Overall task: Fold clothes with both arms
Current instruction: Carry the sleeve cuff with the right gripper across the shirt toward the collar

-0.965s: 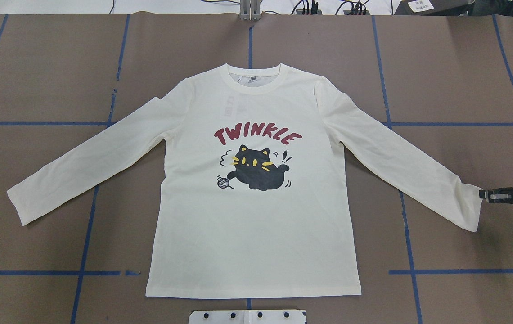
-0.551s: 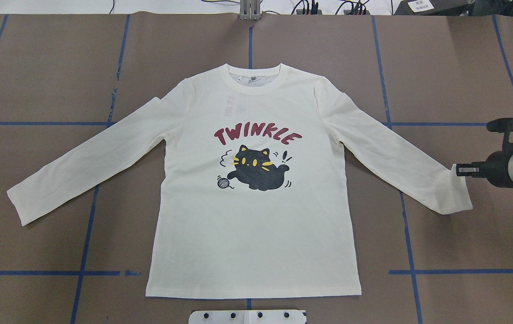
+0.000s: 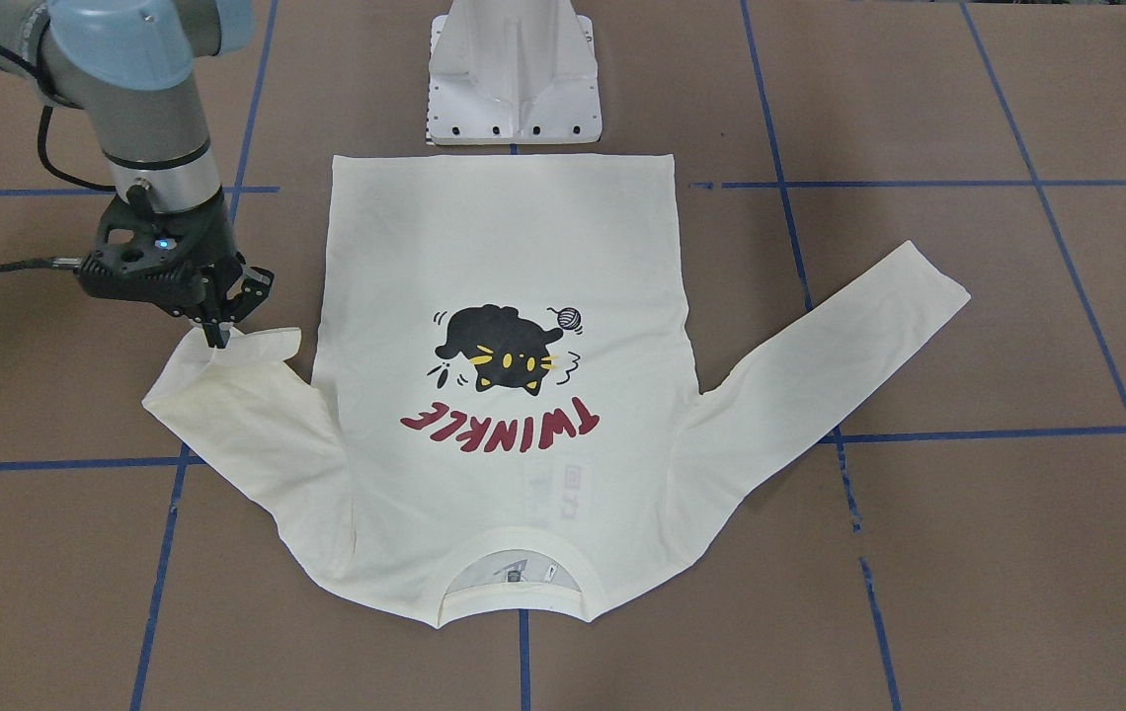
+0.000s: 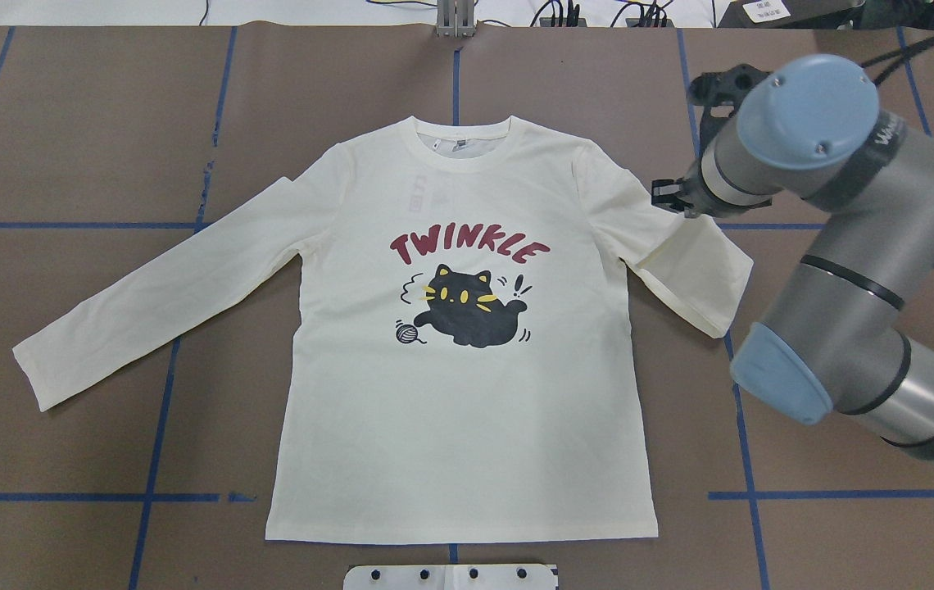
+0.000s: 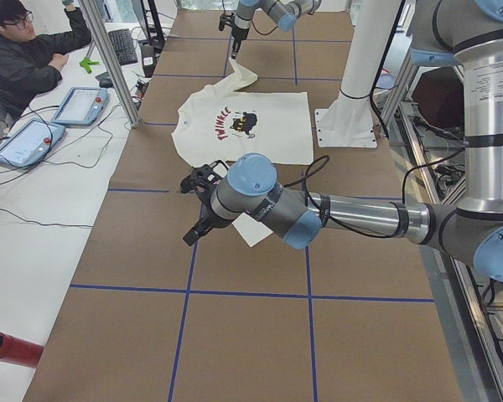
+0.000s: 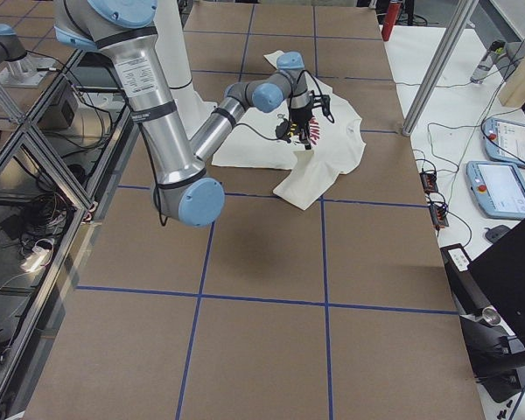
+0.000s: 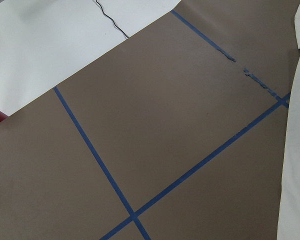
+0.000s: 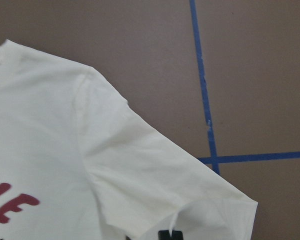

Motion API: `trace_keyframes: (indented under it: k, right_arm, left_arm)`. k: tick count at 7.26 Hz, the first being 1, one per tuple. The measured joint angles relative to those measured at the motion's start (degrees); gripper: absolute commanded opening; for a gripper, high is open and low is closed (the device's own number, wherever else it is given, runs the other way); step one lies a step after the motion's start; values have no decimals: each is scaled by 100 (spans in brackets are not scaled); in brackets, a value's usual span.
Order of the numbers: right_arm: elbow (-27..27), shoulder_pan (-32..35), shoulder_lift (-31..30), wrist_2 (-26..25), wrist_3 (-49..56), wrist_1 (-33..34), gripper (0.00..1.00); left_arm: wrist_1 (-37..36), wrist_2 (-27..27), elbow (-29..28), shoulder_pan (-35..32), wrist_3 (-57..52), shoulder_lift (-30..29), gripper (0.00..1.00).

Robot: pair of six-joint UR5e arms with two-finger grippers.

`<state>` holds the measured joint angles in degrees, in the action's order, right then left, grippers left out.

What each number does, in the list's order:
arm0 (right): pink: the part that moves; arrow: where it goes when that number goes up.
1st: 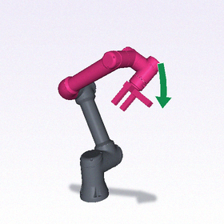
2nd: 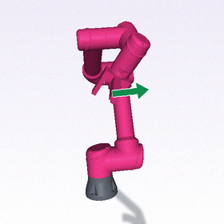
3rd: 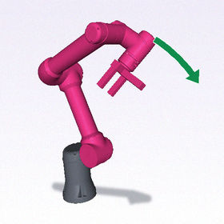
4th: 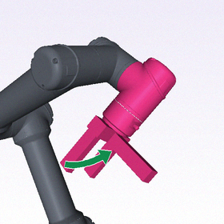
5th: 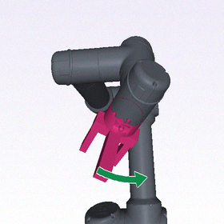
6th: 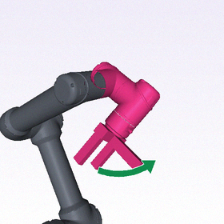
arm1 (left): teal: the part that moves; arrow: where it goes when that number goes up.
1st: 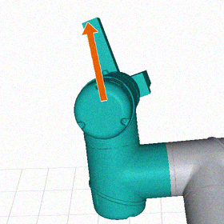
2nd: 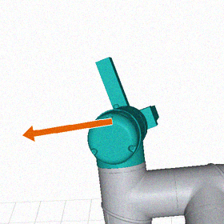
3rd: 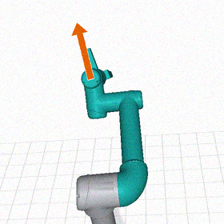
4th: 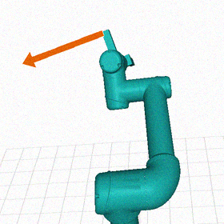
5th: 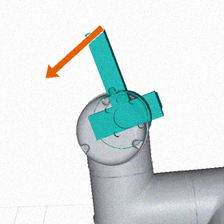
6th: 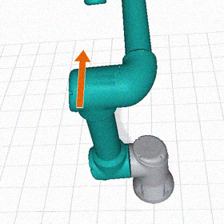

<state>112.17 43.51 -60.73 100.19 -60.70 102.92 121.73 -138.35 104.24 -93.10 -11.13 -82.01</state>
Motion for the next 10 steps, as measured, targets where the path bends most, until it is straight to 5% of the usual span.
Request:
trace_keyframes:
  k: [2, 4, 9, 10]
  right_arm:
    - [-417, 15, 1239, -142, -3, 263, 0]
    - [-1817, -164, 2661, -442, -113, -67, 0]
    - [-4747, -1648, 4303, -2201, -1961, -1840, 0]
    - [-5036, -1748, 4495, -2289, -2110, -1961, 25]
  left_arm:
    - [0, 1, -26, -4, -1, 0, 99]
    - [0, 1, -39, -4, -3, 6, 99]
    - [0, 1, -56, -6, 4, 31, 99]
    - [0, 1, -54, -9, 5, 39, 99]
